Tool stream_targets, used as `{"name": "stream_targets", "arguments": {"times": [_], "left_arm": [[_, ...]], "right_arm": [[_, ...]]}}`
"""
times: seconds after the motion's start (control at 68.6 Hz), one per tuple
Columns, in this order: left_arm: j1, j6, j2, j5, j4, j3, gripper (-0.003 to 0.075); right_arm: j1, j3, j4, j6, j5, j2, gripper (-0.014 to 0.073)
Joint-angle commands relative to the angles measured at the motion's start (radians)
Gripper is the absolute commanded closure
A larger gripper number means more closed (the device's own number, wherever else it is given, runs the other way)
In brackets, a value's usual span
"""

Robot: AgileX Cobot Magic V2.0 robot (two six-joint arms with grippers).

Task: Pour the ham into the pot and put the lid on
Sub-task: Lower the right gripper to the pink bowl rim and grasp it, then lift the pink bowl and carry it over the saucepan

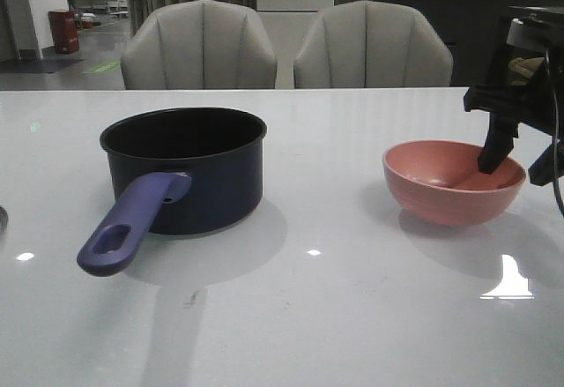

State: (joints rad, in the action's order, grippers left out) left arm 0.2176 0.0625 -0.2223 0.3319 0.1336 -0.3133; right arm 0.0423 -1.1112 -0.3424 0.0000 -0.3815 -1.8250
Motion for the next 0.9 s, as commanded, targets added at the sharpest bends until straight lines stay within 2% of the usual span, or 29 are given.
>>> {"name": "stream_targets", "arguments": {"times": [0.0,0.015,0.029,0.044,0.058,0.073,0.087,0.102,0.16,0.306,0.423,0.7,0.889], "left_arm": [[0.008,0.004,-0.009,-0.07,0.012,-0.029,0.0082],[0.008,0.004,-0.009,-0.07,0.012,-0.029,0.0082],[0.008,0.004,-0.009,-0.07,0.012,-0.029,0.0082],[0.008,0.004,-0.009,-0.07,0.012,-0.029,0.0082],[0.008,0.004,-0.009,-0.07,0.012,-0.029,0.0082],[0.008,0.004,-0.009,-0.07,0.012,-0.029,0.0082],[0.008,0.004,-0.009,-0.07,0.012,-0.029,0.0082],[0.008,0.004,-0.009,-0.07,0.012,-0.029,0.0082],[0.008,0.004,-0.009,-0.07,0.012,-0.029,0.0082],[0.008,0.004,-0.009,-0.07,0.012,-0.029,0.0082],[0.008,0.004,-0.009,-0.07,0.012,-0.029,0.0082],[0.008,0.004,-0.009,-0.07,0.012,-0.029,0.0082],[0.008,0.004,-0.009,-0.07,0.012,-0.029,0.0082]], "right_arm": [[-0.006,-0.064,-0.01,-0.01,0.013,0.011,0.0299],[-0.006,-0.071,-0.01,-0.01,0.007,0.004,0.0344],[-0.006,-0.071,-0.01,-0.01,0.007,0.004,0.0344],[-0.006,-0.078,-0.01,-0.01,-0.002,-0.001,0.0391],[-0.006,-0.078,-0.01,-0.01,-0.002,-0.001,0.0391],[-0.006,-0.085,-0.01,-0.01,-0.011,-0.001,0.0439],[-0.006,-0.085,-0.01,-0.01,-0.013,-0.001,0.0439],[-0.006,-0.092,-0.01,-0.01,-0.018,-0.001,0.0474],[-0.004,-0.117,-0.01,-0.013,-0.054,0.004,0.0447],[0.013,-0.209,-0.01,-0.03,-0.171,0.035,0.0447],[0.058,-0.283,-0.01,-0.073,-0.204,0.066,0.0447],[0.255,-0.463,-0.01,-0.131,-0.293,0.08,0.0447],[0.399,-0.574,-0.008,-0.131,-0.258,0.054,0.0454]]}}
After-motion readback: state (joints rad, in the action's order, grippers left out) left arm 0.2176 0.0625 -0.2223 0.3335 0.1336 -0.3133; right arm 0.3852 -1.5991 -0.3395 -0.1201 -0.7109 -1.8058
